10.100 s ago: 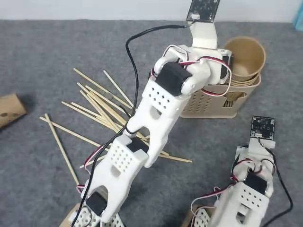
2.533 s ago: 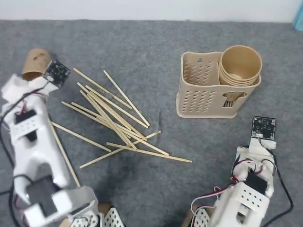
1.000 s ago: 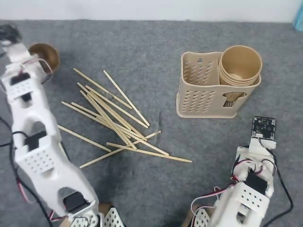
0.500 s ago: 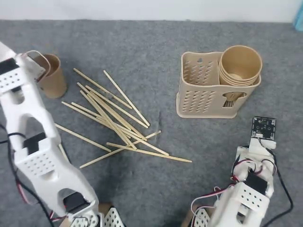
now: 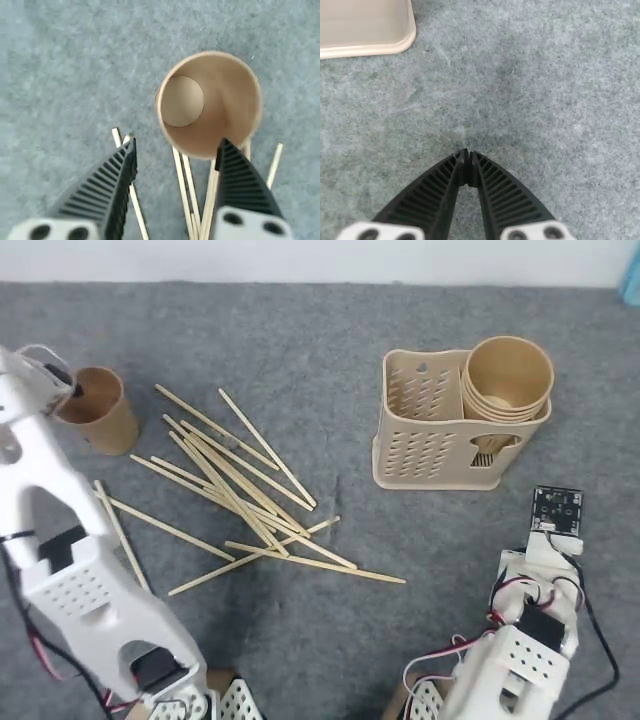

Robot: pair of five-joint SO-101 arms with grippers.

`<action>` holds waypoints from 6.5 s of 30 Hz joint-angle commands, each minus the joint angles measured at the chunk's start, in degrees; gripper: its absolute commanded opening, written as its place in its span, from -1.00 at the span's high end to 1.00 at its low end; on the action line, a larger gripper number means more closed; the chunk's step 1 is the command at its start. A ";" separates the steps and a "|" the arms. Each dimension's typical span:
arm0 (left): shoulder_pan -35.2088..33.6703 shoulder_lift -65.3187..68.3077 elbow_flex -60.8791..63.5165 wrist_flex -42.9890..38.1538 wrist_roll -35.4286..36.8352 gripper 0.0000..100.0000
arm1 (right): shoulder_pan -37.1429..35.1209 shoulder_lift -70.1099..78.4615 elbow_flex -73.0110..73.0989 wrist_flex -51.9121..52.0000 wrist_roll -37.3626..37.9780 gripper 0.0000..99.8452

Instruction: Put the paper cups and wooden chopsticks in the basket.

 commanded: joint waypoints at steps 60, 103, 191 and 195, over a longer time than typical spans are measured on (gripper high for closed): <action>13.80 -7.21 0.40 2.99 -7.65 0.98 | -0.31 -1.27 -0.44 -0.92 0.97 0.98; 76.92 -14.33 -28.44 -11.69 -11.69 0.97 | 0.75 -1.27 -0.44 -0.92 0.97 0.98; 73.85 -65.14 63.96 -71.12 -11.78 0.97 | 0.66 -1.27 -0.44 -1.10 0.97 0.98; 73.93 -59.08 66.33 -87.47 -11.69 0.97 | 0.66 -1.27 -0.44 -1.10 0.97 0.98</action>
